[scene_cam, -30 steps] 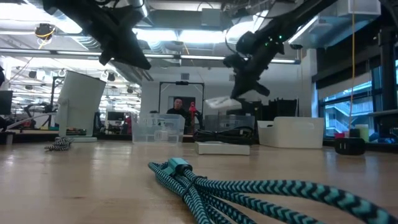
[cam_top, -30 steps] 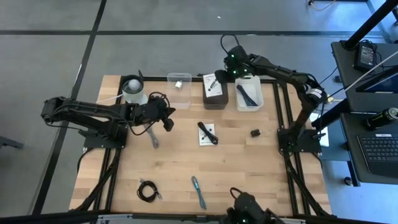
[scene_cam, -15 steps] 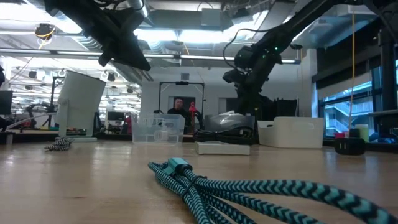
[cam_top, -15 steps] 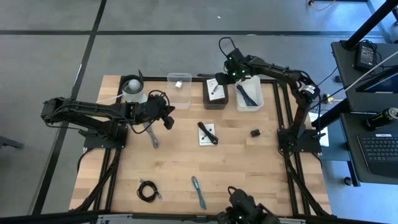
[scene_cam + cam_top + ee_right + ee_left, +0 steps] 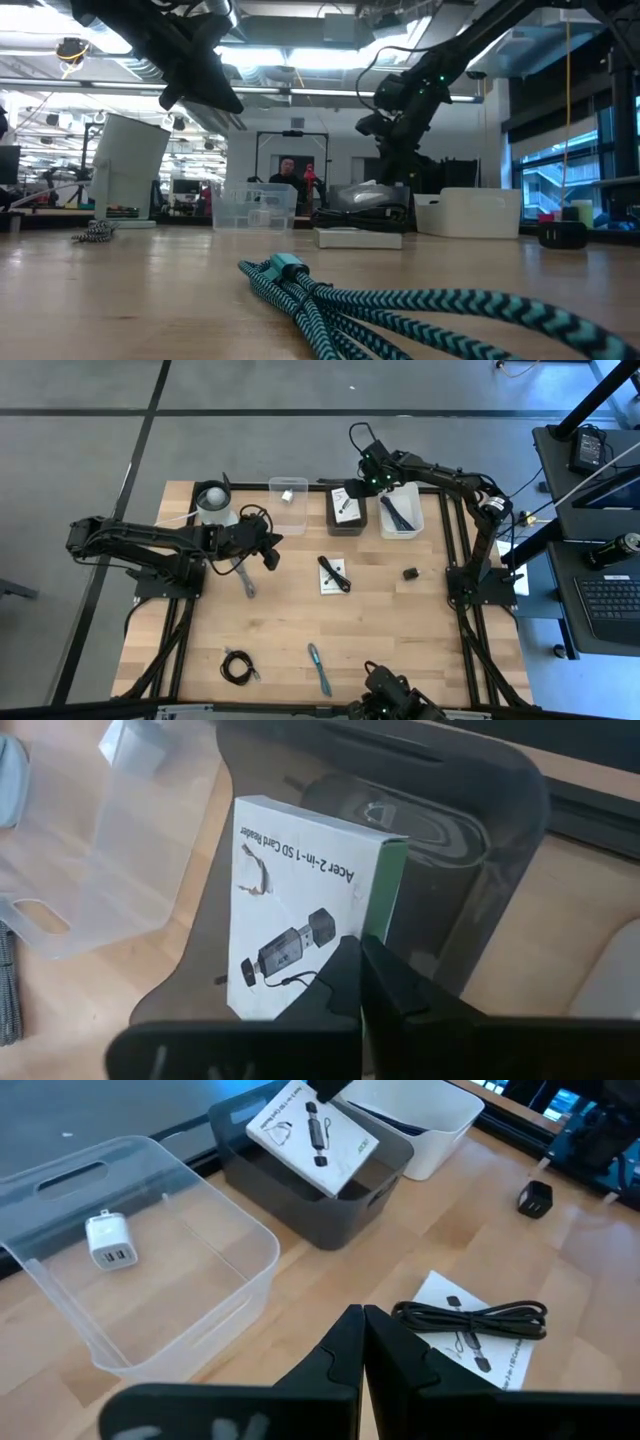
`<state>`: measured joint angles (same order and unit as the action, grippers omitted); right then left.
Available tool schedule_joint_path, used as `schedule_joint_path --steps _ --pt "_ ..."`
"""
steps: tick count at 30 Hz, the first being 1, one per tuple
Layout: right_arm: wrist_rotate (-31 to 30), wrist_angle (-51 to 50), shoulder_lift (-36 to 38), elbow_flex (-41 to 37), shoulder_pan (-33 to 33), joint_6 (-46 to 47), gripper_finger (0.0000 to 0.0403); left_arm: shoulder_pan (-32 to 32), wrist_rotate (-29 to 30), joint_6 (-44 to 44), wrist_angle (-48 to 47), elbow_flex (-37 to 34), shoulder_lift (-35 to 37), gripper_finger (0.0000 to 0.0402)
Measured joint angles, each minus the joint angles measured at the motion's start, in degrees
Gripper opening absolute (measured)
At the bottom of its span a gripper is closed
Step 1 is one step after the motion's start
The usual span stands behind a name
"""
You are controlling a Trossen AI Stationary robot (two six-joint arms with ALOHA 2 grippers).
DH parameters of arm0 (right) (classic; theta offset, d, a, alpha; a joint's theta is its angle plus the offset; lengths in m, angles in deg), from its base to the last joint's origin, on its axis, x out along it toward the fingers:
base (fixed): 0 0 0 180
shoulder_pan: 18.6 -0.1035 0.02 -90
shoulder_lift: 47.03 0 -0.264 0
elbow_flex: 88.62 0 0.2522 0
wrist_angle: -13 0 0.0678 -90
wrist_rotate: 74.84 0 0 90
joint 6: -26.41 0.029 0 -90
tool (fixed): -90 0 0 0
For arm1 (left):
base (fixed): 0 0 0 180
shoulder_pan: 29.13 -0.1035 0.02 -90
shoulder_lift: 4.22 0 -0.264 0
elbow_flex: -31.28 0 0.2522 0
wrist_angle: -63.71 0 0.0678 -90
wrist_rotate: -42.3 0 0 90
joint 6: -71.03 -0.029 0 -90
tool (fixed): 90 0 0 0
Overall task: Pick and place items into bin
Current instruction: Put the bottom white card reader box into the black bin, then put the white charger cable into the white bin
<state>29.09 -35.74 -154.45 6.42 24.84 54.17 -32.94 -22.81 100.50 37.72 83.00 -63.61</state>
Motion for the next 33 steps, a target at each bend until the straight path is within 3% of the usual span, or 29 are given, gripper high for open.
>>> schedule_joint_path --steps 21,33 --pt "-1.1 0.2 0.0 0.0 -0.1 0.0 0.0002 0.0 -3.3 1.4 0.0 0.0 0.0 0.0006" --pt "-3.3 0.5 0.0 -0.1 -0.1 -1.0 0.0074 0.0 -4.1 1.5 0.0 0.0 0.0 0.0006"
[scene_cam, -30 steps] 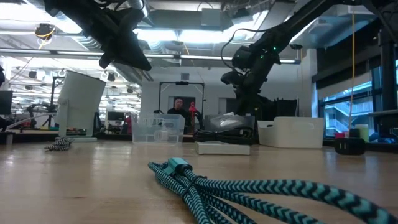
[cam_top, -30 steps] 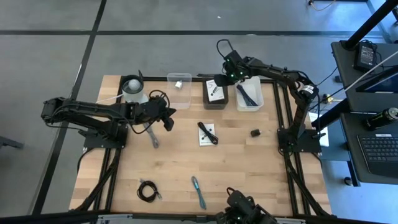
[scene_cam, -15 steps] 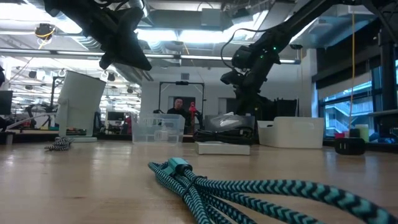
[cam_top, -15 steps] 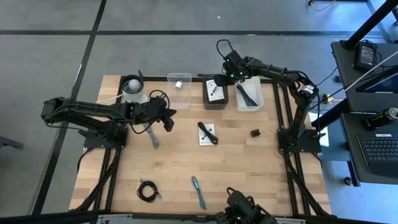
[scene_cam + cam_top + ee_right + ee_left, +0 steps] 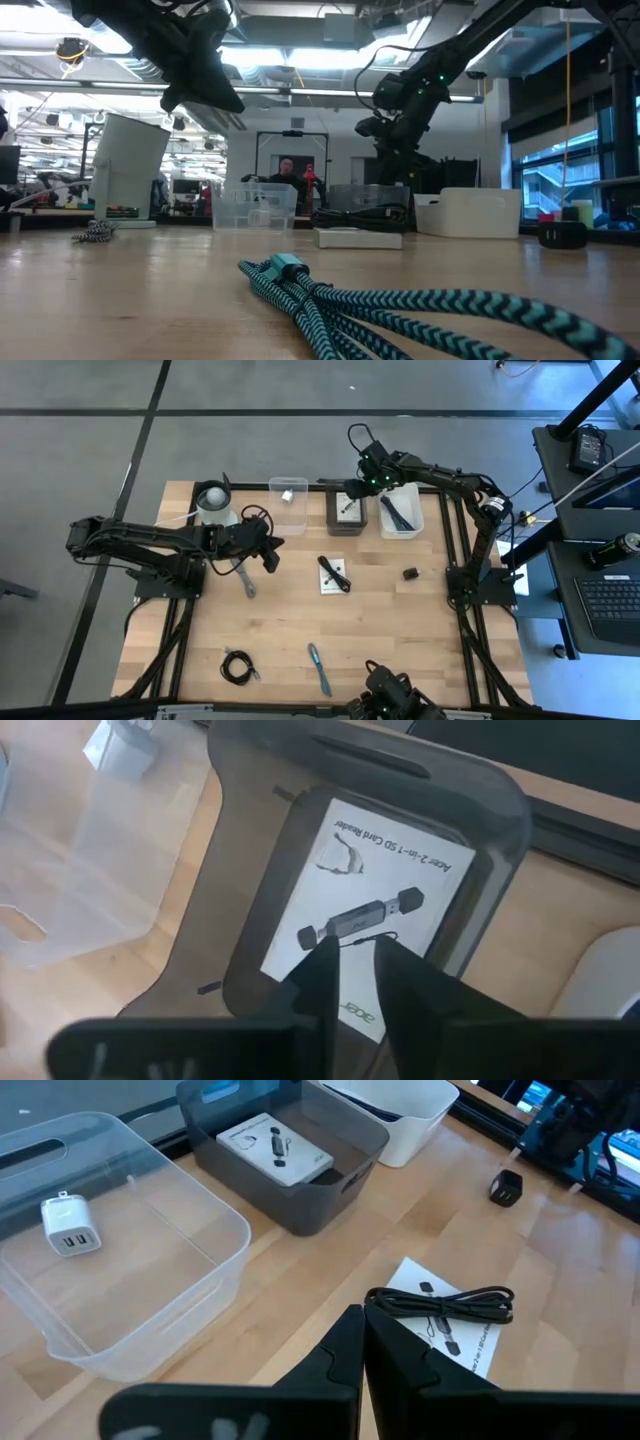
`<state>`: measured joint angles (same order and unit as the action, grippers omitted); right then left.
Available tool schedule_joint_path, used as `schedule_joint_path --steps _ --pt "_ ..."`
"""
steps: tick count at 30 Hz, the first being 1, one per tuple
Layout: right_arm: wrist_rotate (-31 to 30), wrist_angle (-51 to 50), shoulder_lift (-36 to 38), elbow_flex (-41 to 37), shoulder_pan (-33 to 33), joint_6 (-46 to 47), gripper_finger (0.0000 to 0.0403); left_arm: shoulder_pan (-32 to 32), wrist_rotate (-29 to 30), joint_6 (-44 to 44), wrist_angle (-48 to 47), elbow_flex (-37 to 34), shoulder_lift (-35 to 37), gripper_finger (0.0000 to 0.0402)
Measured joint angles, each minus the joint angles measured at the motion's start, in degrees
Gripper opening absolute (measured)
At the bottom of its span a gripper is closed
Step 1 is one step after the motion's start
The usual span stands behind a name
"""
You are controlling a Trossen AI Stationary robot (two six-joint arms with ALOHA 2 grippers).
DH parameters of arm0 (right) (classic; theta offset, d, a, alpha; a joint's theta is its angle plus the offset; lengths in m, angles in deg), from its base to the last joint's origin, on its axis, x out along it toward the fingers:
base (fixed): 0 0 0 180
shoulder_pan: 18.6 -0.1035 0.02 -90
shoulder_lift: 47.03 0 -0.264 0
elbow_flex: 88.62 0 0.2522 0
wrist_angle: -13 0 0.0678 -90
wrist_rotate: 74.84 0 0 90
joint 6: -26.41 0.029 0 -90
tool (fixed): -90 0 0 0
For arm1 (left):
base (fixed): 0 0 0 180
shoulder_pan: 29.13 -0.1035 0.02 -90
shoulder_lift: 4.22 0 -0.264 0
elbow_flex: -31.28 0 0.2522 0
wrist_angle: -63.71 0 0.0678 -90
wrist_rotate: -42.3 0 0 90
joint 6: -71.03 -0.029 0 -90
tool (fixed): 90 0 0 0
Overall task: Pick and place items into bin
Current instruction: Put the white charger cable into the white bin
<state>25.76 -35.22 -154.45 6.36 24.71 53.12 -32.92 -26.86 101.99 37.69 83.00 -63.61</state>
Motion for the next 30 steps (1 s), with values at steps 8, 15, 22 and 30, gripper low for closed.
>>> schedule_joint_path --steps 8,15,22,30 --pt "0.0 0.0 3.1 -0.1 0.5 -2.5 0.0075 0.0 0.0 0.0 0.0 0.0 0.0 0.0006" --pt "-0.1 -2.8 10.4 0.0 0.2 -4.8 0.0066 0.0 -0.3 -0.2 0.0 0.0 0.0 0.0006" --pt "-5.2 -11.1 18.2 0.0 -4.7 -6.4 0.0052 0.0 -0.2 -0.2 0.0 0.0 0.0 0.0006" --pt "-12.1 -19.0 28.1 0.0 -12.6 -4.6 0.0036 0.0 -0.4 -4.3 0.0 0.0 0.0 0.0006"
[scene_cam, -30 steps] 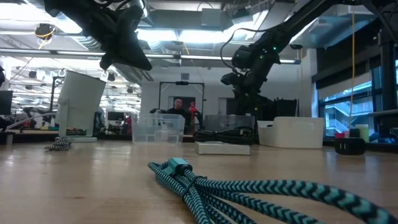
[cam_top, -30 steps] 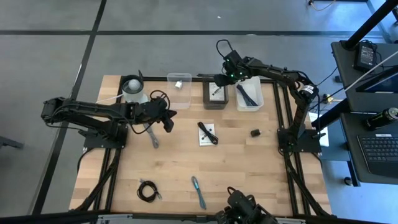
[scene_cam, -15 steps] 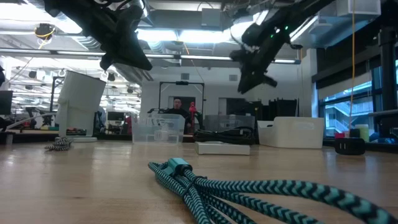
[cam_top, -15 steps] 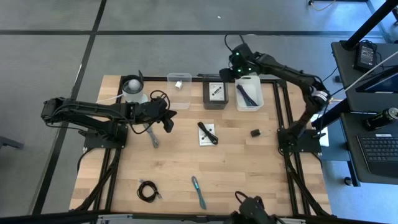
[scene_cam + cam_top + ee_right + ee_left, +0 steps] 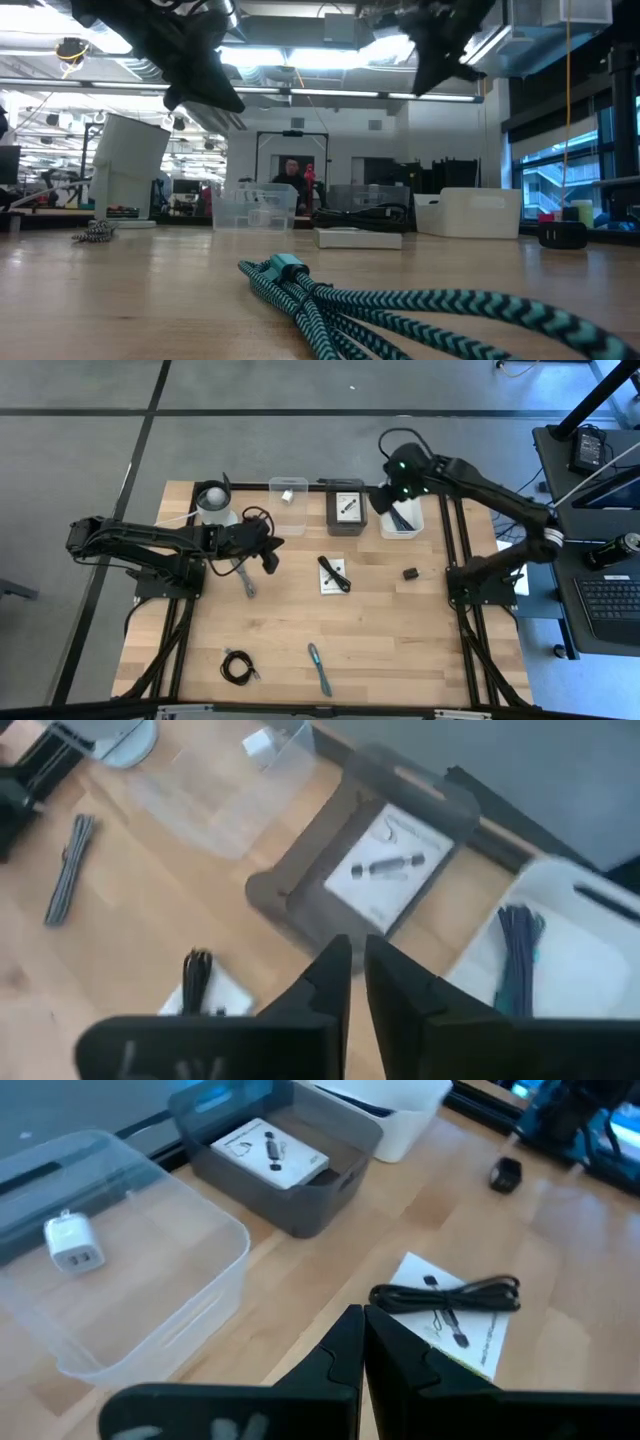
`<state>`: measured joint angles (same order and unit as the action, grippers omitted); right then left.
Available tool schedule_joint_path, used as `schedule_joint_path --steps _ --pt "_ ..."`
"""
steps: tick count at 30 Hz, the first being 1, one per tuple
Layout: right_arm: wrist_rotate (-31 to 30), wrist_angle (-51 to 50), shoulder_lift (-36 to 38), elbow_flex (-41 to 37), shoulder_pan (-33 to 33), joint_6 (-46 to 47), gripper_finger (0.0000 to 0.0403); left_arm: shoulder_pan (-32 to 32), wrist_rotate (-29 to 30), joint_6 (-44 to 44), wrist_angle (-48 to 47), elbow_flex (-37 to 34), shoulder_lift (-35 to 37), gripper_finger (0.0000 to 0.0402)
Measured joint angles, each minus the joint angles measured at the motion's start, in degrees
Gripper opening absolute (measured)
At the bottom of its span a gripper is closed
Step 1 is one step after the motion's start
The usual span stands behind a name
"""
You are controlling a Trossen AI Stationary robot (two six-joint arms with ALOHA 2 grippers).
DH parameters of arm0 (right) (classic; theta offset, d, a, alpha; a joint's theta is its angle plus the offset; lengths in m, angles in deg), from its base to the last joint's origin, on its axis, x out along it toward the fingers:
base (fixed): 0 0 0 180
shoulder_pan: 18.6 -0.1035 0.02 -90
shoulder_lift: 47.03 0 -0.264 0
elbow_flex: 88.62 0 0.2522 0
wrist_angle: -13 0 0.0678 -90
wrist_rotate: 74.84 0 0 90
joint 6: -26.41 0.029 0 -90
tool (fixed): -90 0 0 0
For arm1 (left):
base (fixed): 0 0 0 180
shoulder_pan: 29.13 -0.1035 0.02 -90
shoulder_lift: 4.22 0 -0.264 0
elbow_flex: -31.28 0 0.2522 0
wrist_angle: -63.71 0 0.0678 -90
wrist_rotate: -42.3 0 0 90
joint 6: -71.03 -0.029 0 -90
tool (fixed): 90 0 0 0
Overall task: Pick and place items into bin
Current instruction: Put the white charger cable into the white bin
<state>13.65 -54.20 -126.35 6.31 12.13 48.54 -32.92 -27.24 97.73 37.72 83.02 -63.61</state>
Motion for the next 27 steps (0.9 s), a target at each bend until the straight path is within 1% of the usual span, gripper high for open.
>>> schedule_joint_path --steps 3,6,9,14,17,20,25,27 --pt "-3.7 -3.7 3.4 -0.7 -4.4 3.7 0.0031 0.0 -1.9 -3.4 0.0 0.0 0.0 0.0006" --pt "-7.1 -4.4 7.3 -4.3 -9.6 8.8 0.0026 0.0 -4.2 -5.4 0.1 0.0 0.0 0.0006" --pt "-9.4 -4.1 11.1 -9.3 -14.9 15.4 0.0022 0.0 -6.8 -5.5 0.4 0.0 0.0 0.0006" --pt "-10.2 -2.1 16.4 -19.7 -23.6 27.7 0.0015 0.6 -10.1 -5.4 0.4 0.0 0.0 0.0006" --pt "-10.2 2.7 18.7 -26.7 -29.8 35.1 0.0011 1.8 -10.0 -6.4 0.4 0.0 0.0 0.0006" --pt "-10.1 8.5 19.6 -33.1 -35.7 41.5 0.0008 4.0 -9.0 -10.4 0.4 0.0 0.0 0.0006" --pt "-10.1 17.6 19.7 -40.7 -44.0 49.0 0.0007 9.2 -4.7 -11.9 -0.4 0.5 0.0 0.0002" --pt "-10.3 19.1 19.7 -42.2 -46.8 51.6 0.0007 11.2 -2.6 -11.6 -1.8 1.6 0.0 0.0002"
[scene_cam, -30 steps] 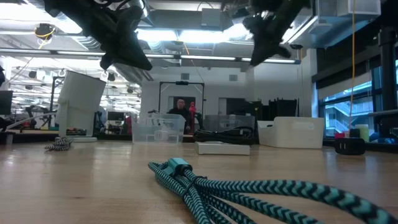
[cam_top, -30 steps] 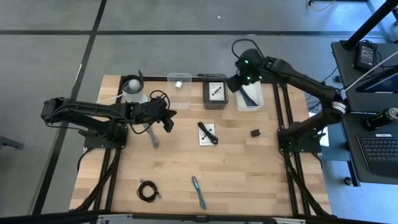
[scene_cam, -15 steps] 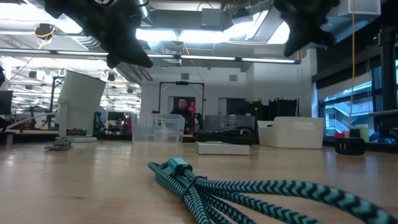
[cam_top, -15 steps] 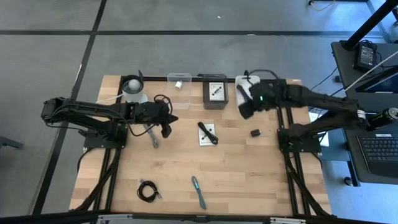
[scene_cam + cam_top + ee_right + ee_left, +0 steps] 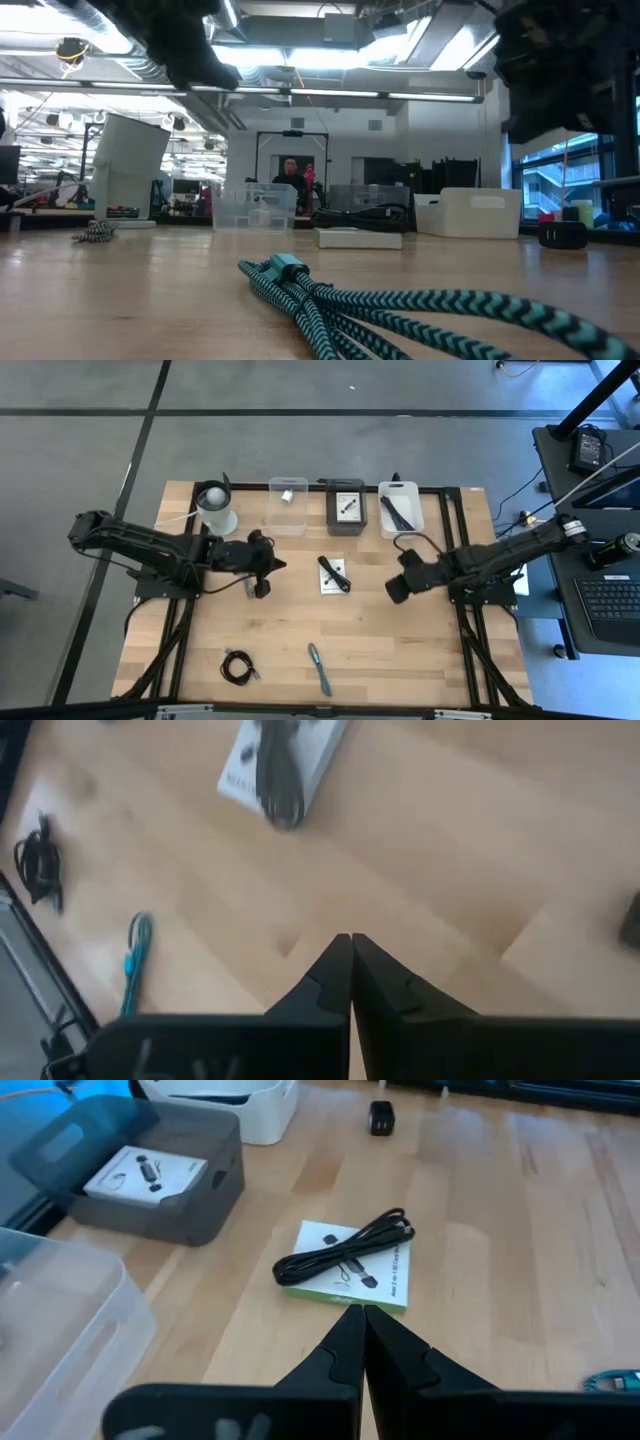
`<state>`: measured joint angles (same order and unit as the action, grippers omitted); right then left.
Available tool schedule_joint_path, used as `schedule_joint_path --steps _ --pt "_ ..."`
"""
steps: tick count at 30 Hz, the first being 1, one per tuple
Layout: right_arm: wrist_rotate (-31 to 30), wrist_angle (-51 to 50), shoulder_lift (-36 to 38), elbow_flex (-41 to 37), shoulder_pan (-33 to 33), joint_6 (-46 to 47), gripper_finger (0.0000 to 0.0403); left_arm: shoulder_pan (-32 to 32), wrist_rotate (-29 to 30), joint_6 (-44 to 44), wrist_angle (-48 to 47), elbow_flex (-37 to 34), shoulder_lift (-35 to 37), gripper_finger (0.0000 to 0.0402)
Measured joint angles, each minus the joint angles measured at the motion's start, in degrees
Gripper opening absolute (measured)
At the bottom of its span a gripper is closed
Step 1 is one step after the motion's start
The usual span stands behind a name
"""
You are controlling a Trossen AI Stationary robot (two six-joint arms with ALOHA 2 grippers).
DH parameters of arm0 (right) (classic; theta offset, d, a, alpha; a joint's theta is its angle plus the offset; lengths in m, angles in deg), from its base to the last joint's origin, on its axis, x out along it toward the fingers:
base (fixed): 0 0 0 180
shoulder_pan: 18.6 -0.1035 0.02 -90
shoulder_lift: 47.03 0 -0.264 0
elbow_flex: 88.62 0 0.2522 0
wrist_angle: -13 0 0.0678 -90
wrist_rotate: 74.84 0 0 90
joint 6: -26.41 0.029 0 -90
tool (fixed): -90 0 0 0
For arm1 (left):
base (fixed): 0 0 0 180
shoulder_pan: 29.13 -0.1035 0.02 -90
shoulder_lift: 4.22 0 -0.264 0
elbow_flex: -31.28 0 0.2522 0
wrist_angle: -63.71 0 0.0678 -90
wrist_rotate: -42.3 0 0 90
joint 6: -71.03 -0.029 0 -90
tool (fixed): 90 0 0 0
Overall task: Pick and place items into bin
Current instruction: Put the white charger cable into the white bin
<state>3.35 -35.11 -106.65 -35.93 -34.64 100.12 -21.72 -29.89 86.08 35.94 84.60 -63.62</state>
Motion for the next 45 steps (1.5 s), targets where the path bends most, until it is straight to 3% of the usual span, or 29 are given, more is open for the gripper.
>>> schedule_joint_path --steps 5,10,17,25,28,39,45 --pt "-2.2 -1.2 0.0 -0.7 -5.4 3.1 0.0007 4.0 7.6 3.8 -7.8 4.7 -1.9 0.0002" --pt "-2.3 -5.4 0.0 -0.7 -8.2 3.6 0.0007 5.6 11.0 10.7 -17.1 11.2 -7.4 0.0002" --pt "-1.8 -11.8 0.0 -0.7 -11.5 3.5 0.0009 2.8 11.0 34.0 -35.3 20.3 -17.4 0.0002" --pt "-1.7 -13.5 0.0 -0.7 -12.5 -3.7 0.0008 -1.8 0.8 62.6 -49.0 21.7 -23.7 0.0008" --pt "-2.1 -13.5 0.0 -0.7 -12.5 -6.6 0.0011 -2.7 -3.0 69.1 -52.6 21.6 -26.0 0.0018" --pt "-2.1 -13.1 0.0 -0.7 -12.4 -14.4 0.0013 -2.2 -8.5 90.4 -54.9 21.6 -34.0 0.0115" --pt "-2.1 -13.0 0.0 -0.7 -12.5 -17.1 0.0014 -0.7 -8.7 101.5 -55.2 21.6 -38.0 0.0158"
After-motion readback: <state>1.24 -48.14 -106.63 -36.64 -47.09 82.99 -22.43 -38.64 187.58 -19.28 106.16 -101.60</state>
